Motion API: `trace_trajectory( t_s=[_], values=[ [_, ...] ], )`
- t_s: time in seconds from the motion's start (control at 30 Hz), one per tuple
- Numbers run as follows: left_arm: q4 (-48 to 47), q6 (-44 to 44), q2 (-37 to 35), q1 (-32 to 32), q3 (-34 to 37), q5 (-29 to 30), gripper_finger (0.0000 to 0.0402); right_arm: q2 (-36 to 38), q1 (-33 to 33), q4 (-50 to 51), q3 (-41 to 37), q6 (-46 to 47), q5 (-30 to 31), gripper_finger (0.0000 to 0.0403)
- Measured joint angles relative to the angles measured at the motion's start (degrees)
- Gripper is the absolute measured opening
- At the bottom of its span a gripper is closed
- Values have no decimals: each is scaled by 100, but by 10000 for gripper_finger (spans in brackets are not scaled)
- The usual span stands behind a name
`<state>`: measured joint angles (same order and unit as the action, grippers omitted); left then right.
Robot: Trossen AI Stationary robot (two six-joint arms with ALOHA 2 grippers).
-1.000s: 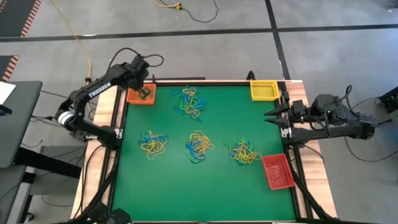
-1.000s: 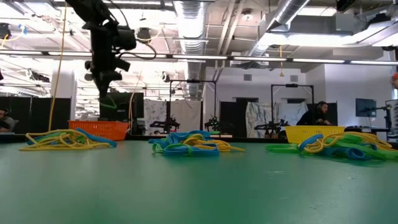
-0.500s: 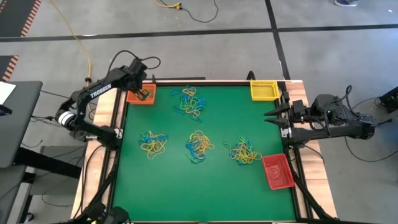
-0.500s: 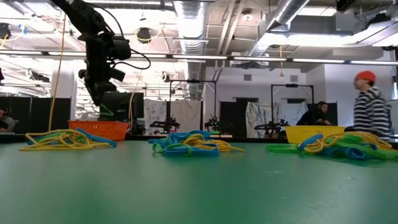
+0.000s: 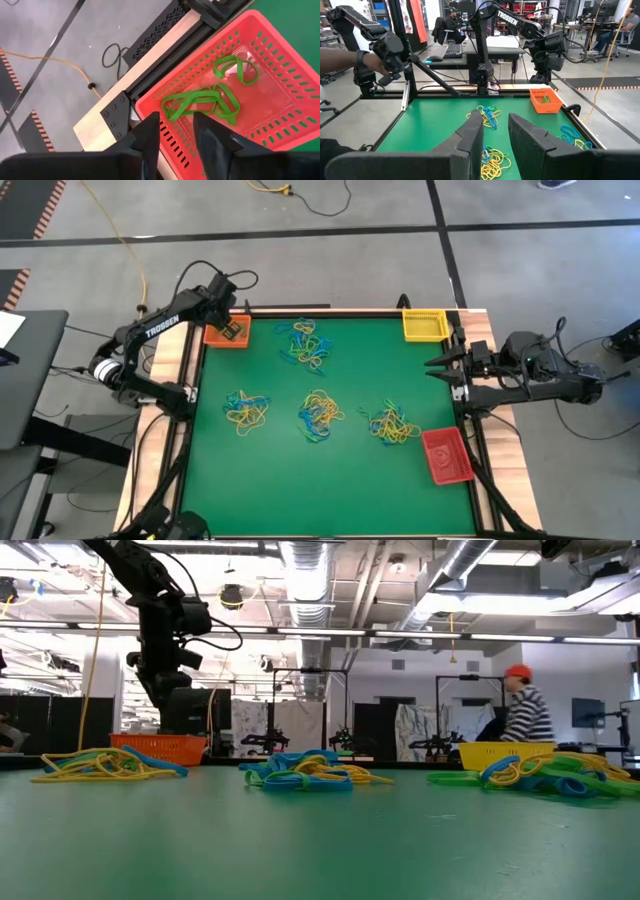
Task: Sort rubber bands into baskets
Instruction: Put the blue rubber band into the red bin
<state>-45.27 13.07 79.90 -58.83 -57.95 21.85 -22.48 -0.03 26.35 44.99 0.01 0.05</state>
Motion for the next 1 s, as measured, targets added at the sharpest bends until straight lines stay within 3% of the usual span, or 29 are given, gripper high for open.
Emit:
trace_trajectory(
  t_s=[0.27, 0.53, 1.0],
  values=[
    [-1, -23, 0, 2, 0, -82, 128, 0, -1, 1, 0, 0, -2, 127],
    [5, -45, 0, 173, 0, -603, 128, 0, -1, -1, 2, 0, 0, 127],
    [19, -39, -4, 1638, 0, -914, 128, 0, 1, 2, 1, 0, 0, 127]
  ],
)
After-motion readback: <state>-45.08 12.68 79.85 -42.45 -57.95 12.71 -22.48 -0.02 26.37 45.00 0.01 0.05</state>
